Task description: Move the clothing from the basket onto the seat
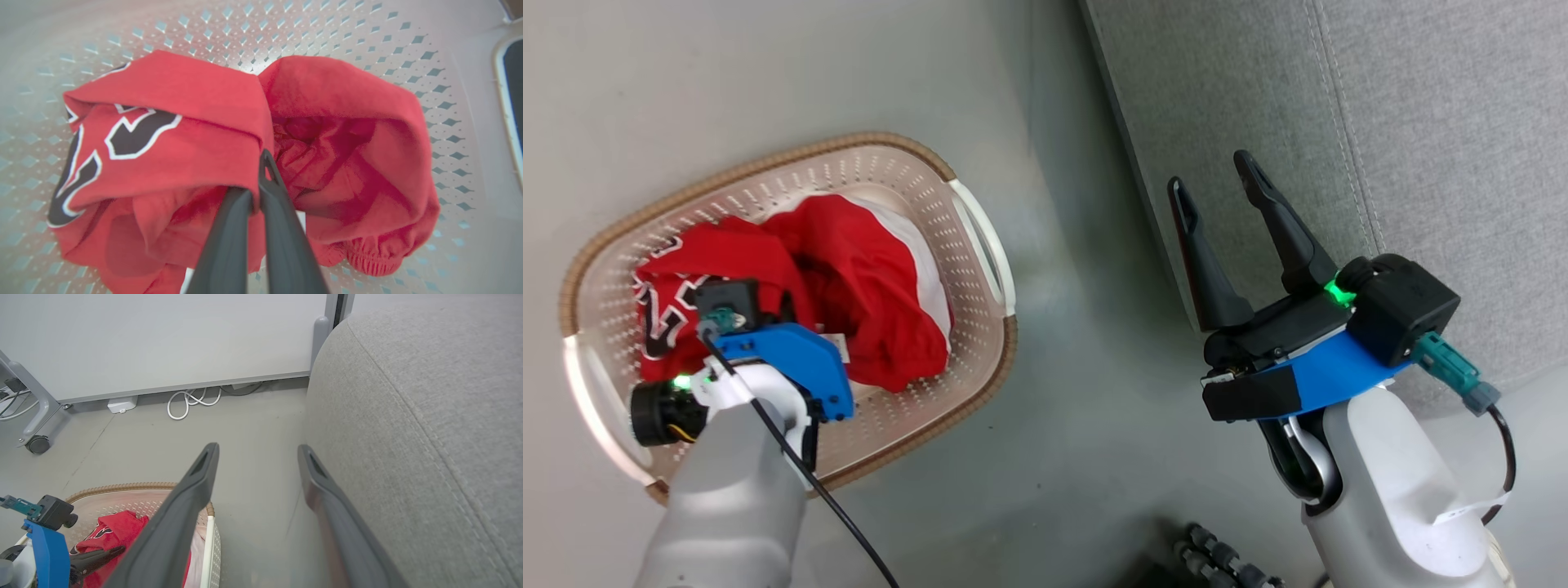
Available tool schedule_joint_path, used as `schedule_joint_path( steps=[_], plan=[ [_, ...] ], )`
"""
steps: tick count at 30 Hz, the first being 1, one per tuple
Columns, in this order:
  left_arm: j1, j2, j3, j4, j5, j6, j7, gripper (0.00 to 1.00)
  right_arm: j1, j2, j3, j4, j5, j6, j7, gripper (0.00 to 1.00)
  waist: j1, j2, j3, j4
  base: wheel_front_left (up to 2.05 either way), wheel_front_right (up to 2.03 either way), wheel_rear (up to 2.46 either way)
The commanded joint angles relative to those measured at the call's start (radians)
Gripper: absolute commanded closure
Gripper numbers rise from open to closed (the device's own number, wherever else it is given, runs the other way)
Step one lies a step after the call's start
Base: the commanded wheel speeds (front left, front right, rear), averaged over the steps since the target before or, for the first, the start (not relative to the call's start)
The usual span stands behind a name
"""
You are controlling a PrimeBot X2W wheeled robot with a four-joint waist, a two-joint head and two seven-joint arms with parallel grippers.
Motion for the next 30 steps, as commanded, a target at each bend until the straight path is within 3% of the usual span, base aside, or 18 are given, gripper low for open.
schedule_joint_path(
  steps=[1,15,21,30],
  plan=[
    [0.001,-0.005,-0.008,0.003,0.004,-0.007,-0.009,1.00,0.008,-0.002,-0.002,0.005,-0.008,0.000,-0.006,0.00,-0.0001,0.0000,-0.024,0.017,0.00,0.00,0.00],
    [0.128,-0.056,-0.106,0.010,-0.011,-0.108,-0.060,1.00,0.103,-0.003,-0.044,0.102,-0.094,0.000,-0.002,0.00,-0.0001,0.0000,-0.345,0.185,0.00,0.00,0.00],
    [0.196,-0.056,-0.220,-0.080,-0.086,-0.140,-0.066,1.00,0.172,-0.003,-0.063,0.135,-0.106,0.000,0.023,0.00,-0.0001,0.0000,-0.492,0.245,0.00,0.00,0.00],
    [0.247,-0.055,-0.426,-0.263,-0.199,-0.141,-0.075,1.00,0.280,-0.003,-0.094,0.143,-0.126,0.000,0.065,0.00,-0.0001,0.0000,-0.669,0.303,0.00,0.00,0.00]
  ],
)
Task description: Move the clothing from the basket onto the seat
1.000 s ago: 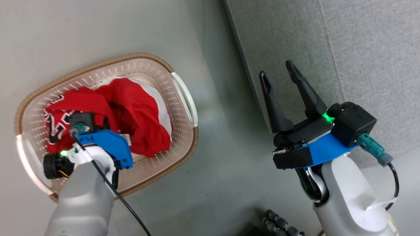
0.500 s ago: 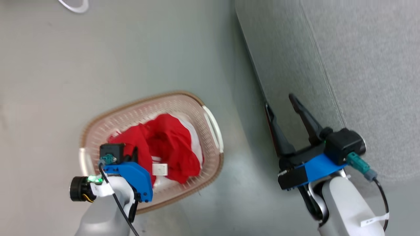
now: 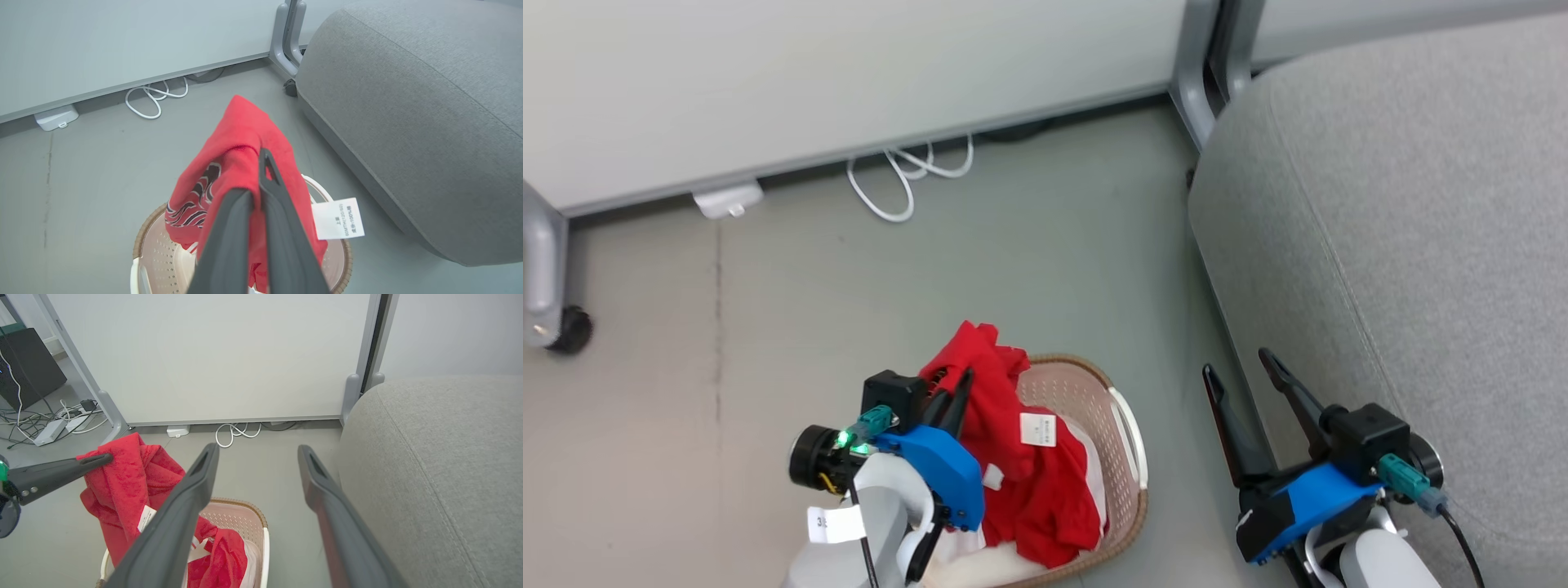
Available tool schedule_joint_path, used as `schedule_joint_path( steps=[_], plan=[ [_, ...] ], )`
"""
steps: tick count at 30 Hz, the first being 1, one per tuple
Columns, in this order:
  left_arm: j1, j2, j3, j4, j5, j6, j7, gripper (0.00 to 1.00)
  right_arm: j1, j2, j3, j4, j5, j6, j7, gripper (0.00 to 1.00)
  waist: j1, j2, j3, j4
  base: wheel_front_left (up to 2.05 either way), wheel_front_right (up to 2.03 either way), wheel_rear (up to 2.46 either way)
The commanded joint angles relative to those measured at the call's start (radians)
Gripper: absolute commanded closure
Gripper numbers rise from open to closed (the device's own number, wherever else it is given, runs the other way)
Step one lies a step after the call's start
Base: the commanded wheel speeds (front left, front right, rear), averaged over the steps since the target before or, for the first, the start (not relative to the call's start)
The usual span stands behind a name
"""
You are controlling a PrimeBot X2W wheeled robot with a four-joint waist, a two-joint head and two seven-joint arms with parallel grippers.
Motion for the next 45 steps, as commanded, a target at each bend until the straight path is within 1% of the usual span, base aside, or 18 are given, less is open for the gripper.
schedule_joint_path(
  steps=[1,11,17,24,27,34,40,45],
  plan=[
    [0.014,-0.001,-0.025,-0.027,-0.017,-0.001,-0.008,1.00,0.029,-0.004,-0.005,-0.005,-0.007,0.000,0.008,0.00,0.0003,-0.0001,-0.094,0.049,0.00,0.00,0.00],
    [-0.039,-0.001,-0.143,-0.184,-0.065,-0.002,-0.012,1.00,0.114,-0.004,-0.008,-0.045,0.003,0.000,0.055,0.00,0.0003,-0.0001,-0.208,0.080,0.00,0.00,0.00],
    [-0.084,0.000,-0.200,-0.244,-0.076,-0.002,-0.001,1.00,0.139,-0.004,0.002,-0.063,0.007,0.000,0.074,0.00,0.0003,-0.0001,-0.234,0.098,0.00,0.00,0.00],
    [-0.157,-0.001,-0.286,-0.337,-0.126,0.005,0.044,1.00,0.158,-0.004,0.017,-0.082,0.019,0.000,0.090,0.00,0.0003,-0.0001,-0.253,0.115,0.00,0.00,0.00],
    [-0.176,-0.001,-0.306,-0.352,-0.140,0.010,0.050,1.00,0.159,-0.004,0.020,-0.083,0.021,0.000,0.091,0.00,0.0003,-0.0001,-0.254,0.117,0.00,0.00,0.00],
    [-0.205,-0.001,-0.359,-0.357,-0.179,0.037,0.046,1.00,0.151,-0.004,0.031,-0.088,0.025,0.000,0.095,0.00,0.0003,-0.0001,-0.255,0.109,0.00,0.00,0.00],
    [-0.217,-0.001,-0.388,-0.339,-0.205,0.046,0.034,1.00,0.147,-0.004,0.028,-0.091,0.025,0.000,0.099,0.00,0.0003,-0.0001,-0.250,0.104,0.00,0.00,0.00],
    [-0.230,-0.001,-0.408,-0.330,-0.220,0.050,0.027,1.00,0.104,-0.004,0.034,-0.093,0.025,0.000,0.118,0.00,0.0003,-0.0001,-0.244,0.104,0.00,0.00,0.00]
  ],
)
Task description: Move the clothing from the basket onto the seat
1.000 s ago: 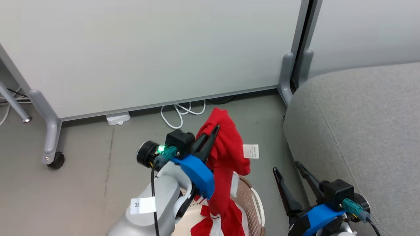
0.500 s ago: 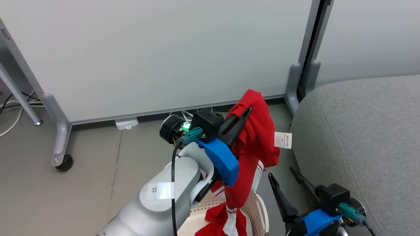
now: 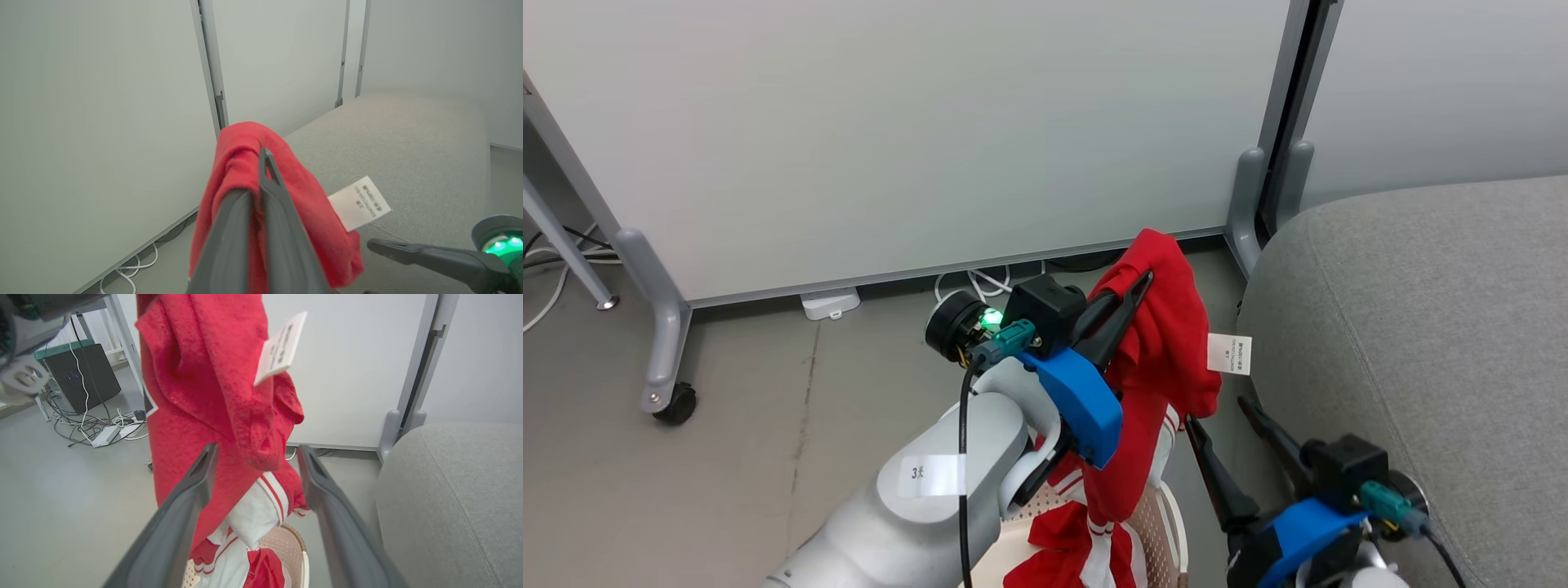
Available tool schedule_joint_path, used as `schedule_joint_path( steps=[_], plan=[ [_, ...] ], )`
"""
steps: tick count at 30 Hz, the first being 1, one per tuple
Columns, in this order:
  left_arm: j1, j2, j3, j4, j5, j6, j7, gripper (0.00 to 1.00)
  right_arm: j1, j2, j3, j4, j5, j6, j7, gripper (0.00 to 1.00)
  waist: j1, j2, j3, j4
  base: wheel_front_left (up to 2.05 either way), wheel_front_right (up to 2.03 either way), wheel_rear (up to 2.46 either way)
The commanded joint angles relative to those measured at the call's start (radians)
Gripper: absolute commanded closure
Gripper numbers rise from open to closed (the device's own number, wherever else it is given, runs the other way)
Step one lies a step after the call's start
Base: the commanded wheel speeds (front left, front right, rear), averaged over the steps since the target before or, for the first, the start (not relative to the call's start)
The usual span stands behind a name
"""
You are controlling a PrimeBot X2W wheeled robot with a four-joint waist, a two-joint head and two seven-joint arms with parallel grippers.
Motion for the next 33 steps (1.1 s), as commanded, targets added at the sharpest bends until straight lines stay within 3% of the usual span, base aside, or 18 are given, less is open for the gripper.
schedule_joint_path(
  steps=[1,14,28,29,30,33],
  plan=[
    [-0.020,0.000,-0.005,0.002,-0.006,0.002,-0.007,1.00,-0.026,-0.003,0.000,0.000,-0.005,0.000,0.007,0.00,0.0000,-0.0001,0.002,0.001,0.00,0.00,0.00],
    [-0.046,0.000,-0.069,-0.003,-0.049,0.011,-0.019,1.00,-0.205,-0.003,0.069,0.115,0.027,0.000,0.076,0.00,0.0000,-0.0001,0.020,0.015,0.00,0.00,0.00],
    [-0.072,0.000,-0.114,-0.005,-0.086,0.020,-0.032,1.00,-0.408,-0.003,0.222,0.304,0.103,0.000,0.051,0.00,0.0000,-0.0001,0.025,0.012,0.00,0.00,0.00],
    [-0.074,0.000,-0.115,-0.005,-0.089,0.020,-0.033,1.00,-0.417,-0.003,0.226,0.313,0.105,0.000,0.046,0.62,0.0000,-0.0001,0.025,0.012,0.00,0.00,0.00],
    [-0.076,0.000,-0.118,-0.004,-0.092,0.021,-0.034,1.00,-0.424,-0.003,0.229,0.323,0.107,0.000,0.039,1.00,0.0000,-0.0001,0.024,0.012,0.00,0.00,0.00],
    [-0.079,0.000,-0.123,0.000,-0.099,0.022,-0.036,1.00,-0.437,-0.004,0.236,0.347,0.116,0.000,0.028,1.00,0.0000,-0.0001,0.023,0.013,0.00,0.00,0.00]
  ],
)
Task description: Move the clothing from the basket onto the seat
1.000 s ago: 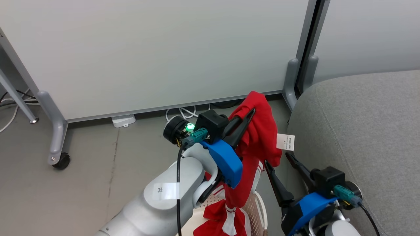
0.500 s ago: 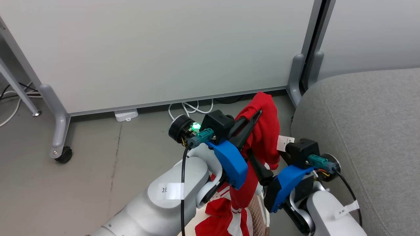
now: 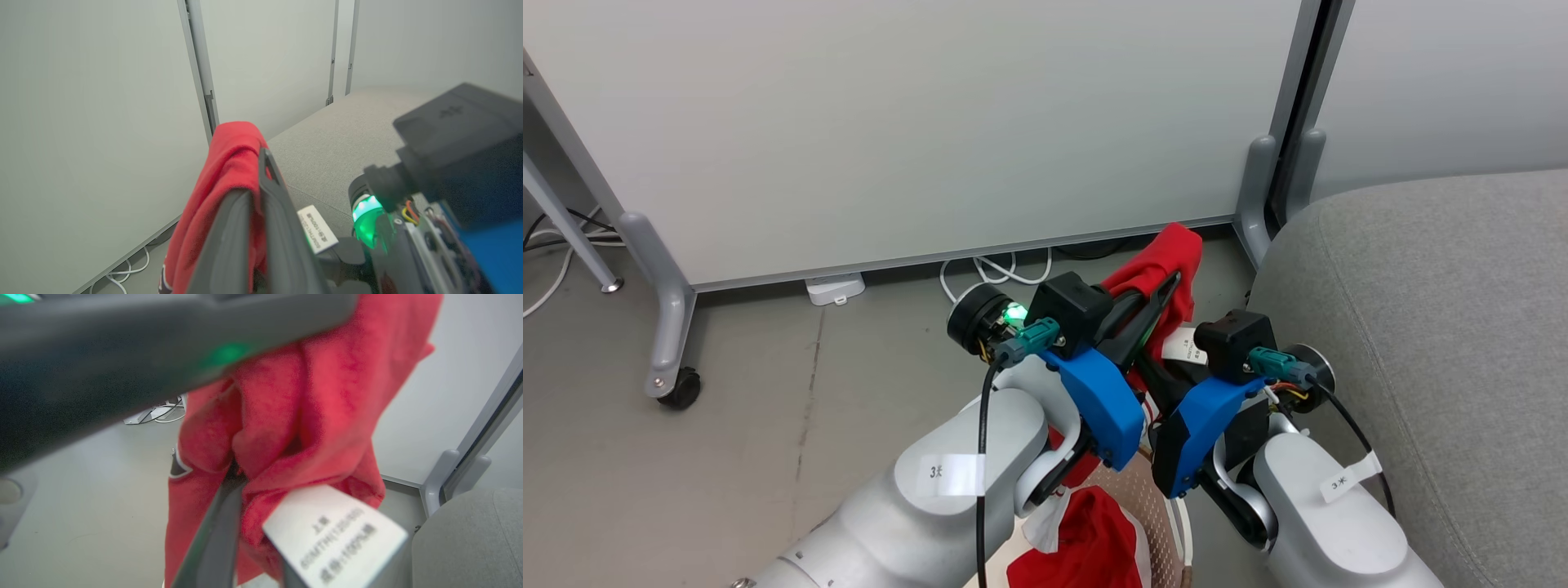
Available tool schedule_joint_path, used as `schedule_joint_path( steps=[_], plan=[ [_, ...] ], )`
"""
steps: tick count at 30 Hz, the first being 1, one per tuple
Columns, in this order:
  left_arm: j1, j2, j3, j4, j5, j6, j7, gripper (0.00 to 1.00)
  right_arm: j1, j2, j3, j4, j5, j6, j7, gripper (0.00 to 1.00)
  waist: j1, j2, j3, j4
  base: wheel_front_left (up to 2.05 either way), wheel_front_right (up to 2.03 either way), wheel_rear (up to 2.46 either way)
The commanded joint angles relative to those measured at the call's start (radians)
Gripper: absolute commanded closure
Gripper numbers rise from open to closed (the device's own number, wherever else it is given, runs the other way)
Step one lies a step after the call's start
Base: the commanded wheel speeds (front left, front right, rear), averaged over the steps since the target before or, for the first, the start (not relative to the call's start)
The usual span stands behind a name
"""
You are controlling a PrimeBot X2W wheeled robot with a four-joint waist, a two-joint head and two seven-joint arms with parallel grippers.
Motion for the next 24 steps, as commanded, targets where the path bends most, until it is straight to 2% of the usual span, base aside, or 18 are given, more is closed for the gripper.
schedule_joint_path(
  steps=[1,15,17,18,20,22,23,24],
  plan=[
    [-0.018,0.000,-0.002,0.004,-0.008,0.003,-0.007,1.00,-0.016,-0.004,0.004,0.010,0.004,0.000,-0.011,1.00,-0.0001,0.0000,-0.001,0.001,0.00,0.00,0.00],
    [-0.016,0.000,-0.013,0.022,-0.021,0.009,-0.013,1.00,-0.027,-0.004,0.009,0.053,0.020,0.000,-0.050,1.00,-0.0001,0.0000,-0.010,-0.011,0.00,0.00,0.00],
    [-0.013,0.000,-0.015,0.023,-0.023,0.009,-0.014,0.79,-0.025,-0.004,0.010,0.055,0.020,0.000,-0.052,1.00,-0.0001,0.0000,-0.012,-0.012,0.00,0.00,0.00],
    [-0.013,0.000,-0.015,0.023,-0.023,0.009,-0.014,0.79,-0.025,-0.004,0.010,0.055,0.020,0.000,-0.052,1.00,-0.0001,0.0000,-0.012,-0.012,0.00,0.00,0.00],
    [-0.010,0.000,-0.017,0.024,-0.026,0.008,-0.014,0.58,-0.024,-0.004,0.009,0.057,0.019,0.000,-0.055,1.00,-0.0001,0.0000,-0.014,-0.013,0.00,0.00,0.00],
    [-0.007,0.000,-0.019,0.026,-0.026,0.007,-0.014,0.53,-0.024,-0.004,0.009,0.059,0.020,0.000,-0.056,1.00,-0.0001,0.0000,-0.015,-0.014,0.00,0.00,0.00],
    [-0.006,0.000,-0.020,0.026,-0.026,0.007,-0.014,0.44,-0.024,-0.004,0.010,0.059,0.021,0.000,-0.057,1.00,-0.0001,0.0000,-0.016,-0.014,0.00,0.00,0.00],
    [-0.006,0.000,-0.021,0.027,-0.028,0.008,-0.014,0.12,-0.024,-0.004,0.011,0.059,0.020,0.000,-0.059,1.00,-0.0001,0.0000,-0.017,-0.014,0.00,0.00,0.00]
  ],
)
